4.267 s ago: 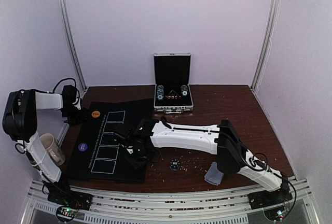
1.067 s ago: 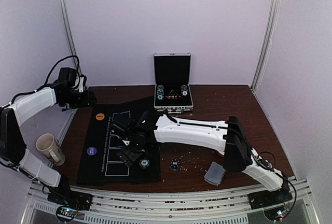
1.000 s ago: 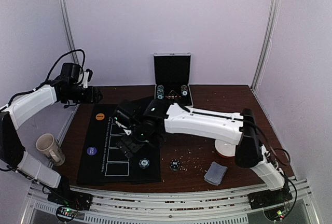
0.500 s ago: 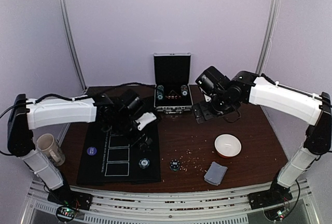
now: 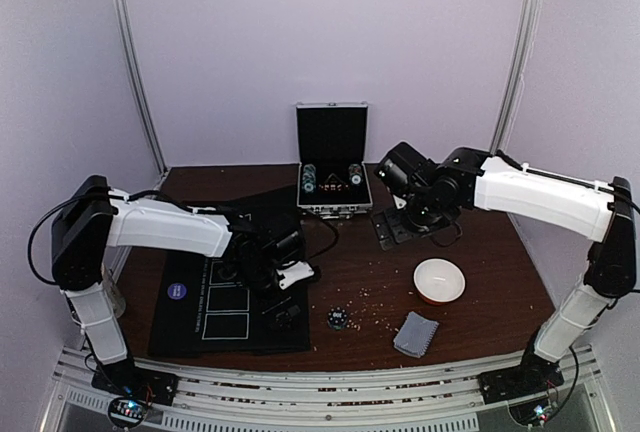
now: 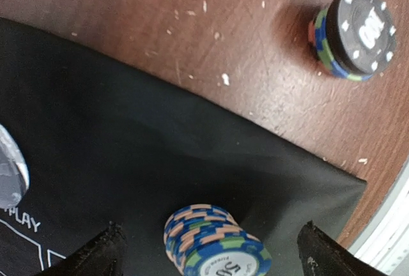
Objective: Distribute texas hold em gaming equipment
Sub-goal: Pick up the poker chip from the pile of poker chips.
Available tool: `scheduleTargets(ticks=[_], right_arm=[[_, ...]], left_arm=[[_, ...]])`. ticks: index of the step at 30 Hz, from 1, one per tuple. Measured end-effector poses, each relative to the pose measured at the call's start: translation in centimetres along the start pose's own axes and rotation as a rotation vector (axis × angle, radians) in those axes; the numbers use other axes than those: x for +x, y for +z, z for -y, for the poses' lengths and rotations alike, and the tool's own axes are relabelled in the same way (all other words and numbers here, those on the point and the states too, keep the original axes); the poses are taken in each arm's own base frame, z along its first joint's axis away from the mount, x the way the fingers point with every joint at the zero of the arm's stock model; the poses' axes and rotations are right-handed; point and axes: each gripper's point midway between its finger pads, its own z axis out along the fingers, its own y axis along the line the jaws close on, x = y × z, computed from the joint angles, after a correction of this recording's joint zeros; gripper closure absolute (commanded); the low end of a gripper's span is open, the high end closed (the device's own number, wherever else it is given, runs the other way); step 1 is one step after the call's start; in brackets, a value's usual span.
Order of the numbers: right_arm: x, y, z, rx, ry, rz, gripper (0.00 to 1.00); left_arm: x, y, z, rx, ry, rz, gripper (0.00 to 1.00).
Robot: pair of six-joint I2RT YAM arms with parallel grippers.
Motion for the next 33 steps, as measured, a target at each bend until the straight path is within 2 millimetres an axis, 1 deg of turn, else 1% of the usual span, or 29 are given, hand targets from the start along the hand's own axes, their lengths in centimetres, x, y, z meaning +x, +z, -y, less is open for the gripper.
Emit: scheduleTargets(ticks=[4, 7, 12, 15, 20, 24, 26, 29, 31, 33], right_arm=[[0.3, 0.6, -0.2, 0.006, -0.009, -0.016, 0.00], [0.4, 0.9, -0.2, 0.009, -0.013, -0.023, 0.00], [0.4, 1.0, -0.3, 0.006, -0.014, -0.026, 0.00], [0.5, 1.0, -0.3, 0.006, -0.015, -0.027, 0.00], [0.5, 1.0, -0.3, 0.006, -0.015, -0.027, 0.00], [0.5, 1.0, -0.4, 0.005, -0.015, -0.027, 0.00], [0.5, 1.1, -0.5, 0.002, -0.016, -0.031, 0.00], [0.7, 1.3, -0.6, 0.001, -0.019, -0.039, 0.00], [0.7, 1.5, -0.6, 0.001, -0.020, -0.043, 0.00], [0.8, 1.5, -0.7, -0.001, -0.021, -0.045, 0.00]], left_arm=[[1.0, 1.1, -0.3, -0.016, -0.001, -0.043, 0.24], [1.2, 1.2, -0.7, -0.042, 0.006, -0.048, 0.35], [1.3, 1.3, -1.1, -0.060, 0.009, -0.047, 0.43], [1.3, 1.4, -1.3, -0.067, 0.009, -0.046, 0.43], [1.4, 1.4, -1.2, -0.070, 0.017, -0.036, 0.36], [1.4, 1.5, -0.9, -0.096, 0.042, -0.036, 0.37], [1.5, 1.6, -0.8, -0.110, 0.051, -0.037, 0.43], [1.5, 1.6, -0.6, -0.116, 0.052, -0.037, 0.55], [1.5, 1.6, -0.6, -0.122, 0.052, -0.034, 0.66], [1.5, 1.6, -0.5, -0.128, 0.052, -0.032, 0.81]])
